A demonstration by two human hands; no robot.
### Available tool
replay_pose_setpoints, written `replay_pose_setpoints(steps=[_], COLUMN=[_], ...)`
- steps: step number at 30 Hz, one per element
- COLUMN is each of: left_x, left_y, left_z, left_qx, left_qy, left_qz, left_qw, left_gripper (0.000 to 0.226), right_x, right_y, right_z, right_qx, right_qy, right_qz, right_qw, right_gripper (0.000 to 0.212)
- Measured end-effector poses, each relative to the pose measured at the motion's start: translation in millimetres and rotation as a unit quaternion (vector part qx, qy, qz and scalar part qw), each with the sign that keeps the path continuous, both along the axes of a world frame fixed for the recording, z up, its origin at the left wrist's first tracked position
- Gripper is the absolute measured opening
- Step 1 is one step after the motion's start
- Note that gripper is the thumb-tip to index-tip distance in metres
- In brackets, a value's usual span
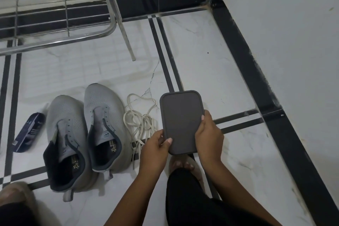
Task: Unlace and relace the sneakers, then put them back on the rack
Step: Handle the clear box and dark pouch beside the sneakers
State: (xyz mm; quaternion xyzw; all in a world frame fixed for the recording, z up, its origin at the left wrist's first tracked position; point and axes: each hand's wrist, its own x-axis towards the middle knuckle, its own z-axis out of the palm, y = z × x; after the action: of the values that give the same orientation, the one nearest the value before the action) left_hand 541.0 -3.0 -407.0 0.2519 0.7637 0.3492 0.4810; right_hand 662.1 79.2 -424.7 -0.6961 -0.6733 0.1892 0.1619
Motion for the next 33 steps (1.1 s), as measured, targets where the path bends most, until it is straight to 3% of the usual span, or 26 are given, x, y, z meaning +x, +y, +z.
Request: replay_pose_setpoints(steps=[3, 7, 11, 19, 21, 24, 28, 30, 33], left_x=[2.7, 2.8, 7.9, -15.9, -26.2, -36.9, -40.3, -41.6, -42.6], left_y=[-9.0, -19.0, -19.0, 7.4, 24.6, 62.1, 101.8, 104.1, 101.8], left_z=[-2.2, -4.9, -5.9, -2.4, 2.1, 8.8, 4.6, -4.7, -18.2], left_qx=[-0.005, 0.019, 0.006, -0.083, -0.089, -0.059, -0.041, -0.041, -0.017], left_qy=[0.06, -0.006, 0.044, 0.061, 0.056, 0.101, -0.037, -0.095, -0.159], left_qz=[-0.036, -0.068, -0.045, -0.141, -0.094, -0.034, -0.043, -0.019, 0.055], left_qw=[0.998, 0.997, 0.998, 0.985, 0.99, 0.993, 0.998, 0.994, 0.986], left_gripper=[0.036, 0.053, 0.052, 0.041, 0.047, 0.053, 0.05, 0.046, 0.04], right_x=[-0.4, -0.6, -5.9, 2.6, 3.2, -8.5, -43.5, -51.7, -53.7], right_y=[-5.9, -13.0, -18.4, -11.1, 2.1, 45.0, 104.1, 114.7, 118.7], right_z=[-2.7, -7.0, -5.1, -7.5, 1.8, 13.1, 7.2, 2.2, -5.9], right_qx=[-0.036, -0.047, -0.017, -0.056, -0.08, -0.043, -0.139, -0.138, -0.104], right_qy=[-0.032, -0.02, -0.036, -0.01, 0.021, 0.059, -0.02, -0.06, -0.048], right_qz=[-0.019, -0.045, -0.061, 0.013, 0.023, 0.037, 0.118, 0.139, 0.134], right_qw=[0.999, 0.998, 0.997, 0.998, 0.996, 0.997, 0.983, 0.979, 0.984], right_gripper=[0.035, 0.034, 0.032, 0.05, 0.049, 0.045, 0.063, 0.061, 0.052])
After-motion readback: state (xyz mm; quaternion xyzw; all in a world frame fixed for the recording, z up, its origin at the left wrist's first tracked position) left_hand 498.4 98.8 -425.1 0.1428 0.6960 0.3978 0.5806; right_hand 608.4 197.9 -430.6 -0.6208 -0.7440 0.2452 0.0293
